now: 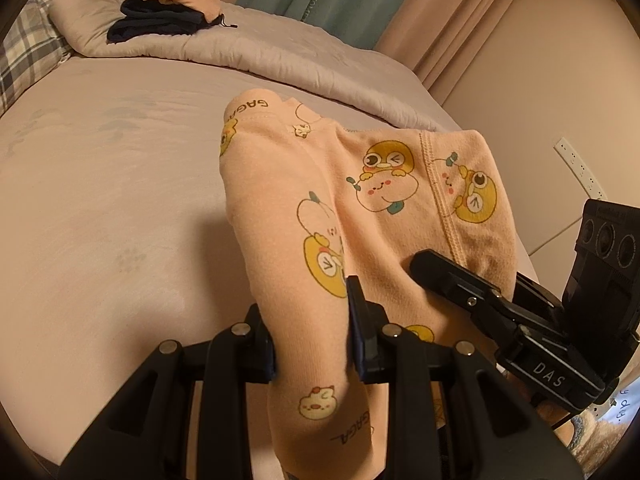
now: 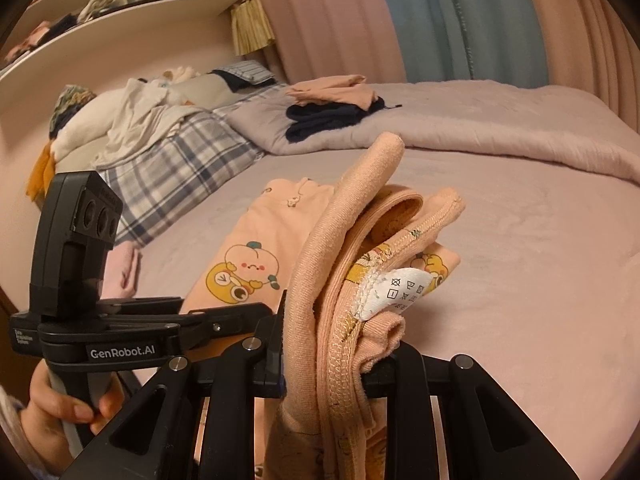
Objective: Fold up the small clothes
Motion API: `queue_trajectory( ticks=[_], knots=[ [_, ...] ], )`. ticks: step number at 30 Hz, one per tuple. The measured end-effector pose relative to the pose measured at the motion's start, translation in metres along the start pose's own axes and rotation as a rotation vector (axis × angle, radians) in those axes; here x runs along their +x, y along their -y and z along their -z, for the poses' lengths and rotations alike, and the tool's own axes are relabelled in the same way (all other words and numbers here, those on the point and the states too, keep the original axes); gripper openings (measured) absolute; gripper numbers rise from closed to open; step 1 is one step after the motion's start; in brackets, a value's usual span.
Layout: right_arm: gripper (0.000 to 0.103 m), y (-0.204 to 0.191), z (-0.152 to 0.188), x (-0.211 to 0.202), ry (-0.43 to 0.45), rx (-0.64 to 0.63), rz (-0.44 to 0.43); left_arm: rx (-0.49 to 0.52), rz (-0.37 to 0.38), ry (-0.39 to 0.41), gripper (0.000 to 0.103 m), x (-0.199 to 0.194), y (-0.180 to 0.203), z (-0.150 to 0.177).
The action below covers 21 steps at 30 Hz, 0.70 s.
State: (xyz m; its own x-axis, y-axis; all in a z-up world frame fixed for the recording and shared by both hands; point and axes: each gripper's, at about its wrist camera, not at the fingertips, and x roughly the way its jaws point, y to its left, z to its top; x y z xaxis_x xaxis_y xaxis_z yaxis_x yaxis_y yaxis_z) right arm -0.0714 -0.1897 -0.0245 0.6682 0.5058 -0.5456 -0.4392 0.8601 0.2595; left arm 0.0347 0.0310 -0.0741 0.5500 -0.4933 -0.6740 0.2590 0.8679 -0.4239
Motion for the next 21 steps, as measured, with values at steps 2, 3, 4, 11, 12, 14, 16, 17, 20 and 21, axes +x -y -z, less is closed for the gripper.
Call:
queue_trajectory(
  ticks=[2,3,4,11,12,14,16,17,20,21],
  knots=[
    [0.026,-0.002,-0.001,0.000,0.000,-0.006,-0.002,-0.001,0.000,0.005,0.027,-0.003,0.000,0.002],
    [0.026,-0.003,0.000,-0.001,0.000,-0.009,-0.002,-0.001,0.000,0.009,0.027,-0.004,0.000,0.002],
    [0.026,-0.003,0.000,-0.001,0.000,-0.011,-0.002,-0.002,0.000,0.011,0.027,-0.005,0.000,0.002],
    [0.026,-0.013,0.000,-0.002,0.007,-0.036,-0.004,-0.004,-0.009,0.037,0.027,-0.017,-0.003,0.007],
    [0.026,-0.015,0.000,-0.001,0.008,-0.040,-0.003,-0.002,-0.011,0.041,0.026,-0.019,-0.002,0.008],
    [0.026,-0.019,0.000,0.000,0.011,-0.053,0.003,-0.002,-0.016,0.050,0.026,-0.022,-0.003,0.008],
    [0.026,-0.021,0.002,-0.001,0.014,-0.067,0.009,-0.002,-0.019,0.059,0.026,-0.026,-0.002,0.010],
    [0.026,-0.023,0.002,-0.002,0.016,-0.075,0.011,0.000,-0.022,0.065,0.026,-0.028,-0.002,0.010],
    [0.026,-0.028,0.001,-0.004,0.024,-0.093,0.014,-0.001,-0.022,0.078,0.026,-0.033,-0.003,0.011],
    [0.026,-0.028,0.001,-0.004,0.025,-0.095,0.013,0.000,-0.022,0.081,0.026,-0.034,-0.004,0.010]
  ],
)
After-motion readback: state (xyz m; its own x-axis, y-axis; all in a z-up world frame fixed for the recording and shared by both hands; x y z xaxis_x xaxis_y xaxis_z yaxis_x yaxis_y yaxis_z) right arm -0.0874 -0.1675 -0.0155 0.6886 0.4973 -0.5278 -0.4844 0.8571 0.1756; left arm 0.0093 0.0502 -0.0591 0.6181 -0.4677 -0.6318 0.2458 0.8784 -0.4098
